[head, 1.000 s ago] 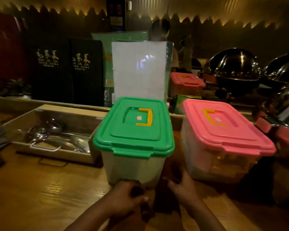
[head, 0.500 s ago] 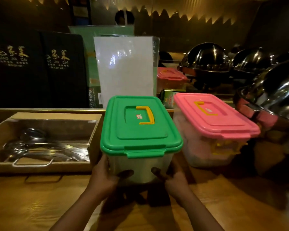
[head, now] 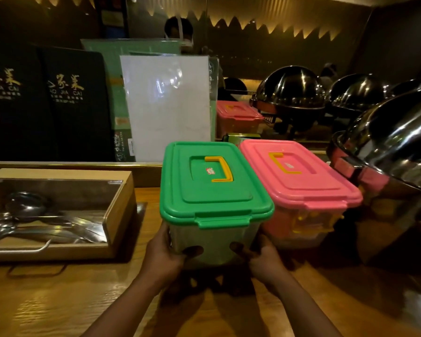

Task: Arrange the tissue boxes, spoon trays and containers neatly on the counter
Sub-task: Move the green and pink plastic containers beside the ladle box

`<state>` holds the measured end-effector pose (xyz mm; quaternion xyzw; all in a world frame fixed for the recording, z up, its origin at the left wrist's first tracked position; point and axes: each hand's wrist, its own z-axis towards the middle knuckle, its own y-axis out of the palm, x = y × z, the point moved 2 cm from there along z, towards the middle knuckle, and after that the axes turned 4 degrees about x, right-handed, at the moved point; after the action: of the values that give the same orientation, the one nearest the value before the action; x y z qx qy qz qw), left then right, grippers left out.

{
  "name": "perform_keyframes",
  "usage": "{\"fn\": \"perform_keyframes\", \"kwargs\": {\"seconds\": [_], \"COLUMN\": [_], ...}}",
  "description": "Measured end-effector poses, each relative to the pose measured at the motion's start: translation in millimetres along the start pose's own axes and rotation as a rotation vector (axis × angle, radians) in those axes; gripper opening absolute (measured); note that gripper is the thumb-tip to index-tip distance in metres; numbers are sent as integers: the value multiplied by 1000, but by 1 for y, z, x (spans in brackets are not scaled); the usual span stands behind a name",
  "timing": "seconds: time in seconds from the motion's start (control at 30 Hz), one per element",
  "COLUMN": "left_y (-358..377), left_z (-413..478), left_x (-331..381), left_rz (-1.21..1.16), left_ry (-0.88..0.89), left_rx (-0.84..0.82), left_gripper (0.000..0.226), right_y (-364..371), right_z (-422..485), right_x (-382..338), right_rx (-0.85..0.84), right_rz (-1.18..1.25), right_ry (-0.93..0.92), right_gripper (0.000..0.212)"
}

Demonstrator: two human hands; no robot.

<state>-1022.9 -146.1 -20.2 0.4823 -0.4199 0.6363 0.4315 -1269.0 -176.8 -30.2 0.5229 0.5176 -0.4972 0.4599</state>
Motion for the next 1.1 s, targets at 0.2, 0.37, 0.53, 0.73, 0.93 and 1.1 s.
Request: {"fn": "perform_keyframes", "kwargs": {"seconds": [0.2, 0.37, 0.53, 0.73, 0.93, 1.1], "left_y": [5, 4, -2, -2, -2, -1], "left_z": [7, 17, 32, 40, 40, 39], "left_x": [-5, -5, -6, -5, -3, 0], "left_rz": [-9, 10, -6, -5, -4, -14], "left_ry": [-2, -13, -80, -121, -130, -126], "left_rx": [17, 24, -15, -12, -18, -43], "left_gripper": [83, 83, 82, 80, 87, 86], "right_y": [-3, 3, 12, 15, 15, 15], "right_z": [12, 18, 28, 36, 31, 26], "right_x": [-1, -4, 2, 2, -3, -8], "right_rx": [-9, -28, -1, 43, 62, 63], "right_rz": [-92, -106, -151, -291, -293, -273], "right_ry": [0, 30, 79, 127, 113, 98], "right_gripper": [32, 24, 24, 34, 68, 89]}}
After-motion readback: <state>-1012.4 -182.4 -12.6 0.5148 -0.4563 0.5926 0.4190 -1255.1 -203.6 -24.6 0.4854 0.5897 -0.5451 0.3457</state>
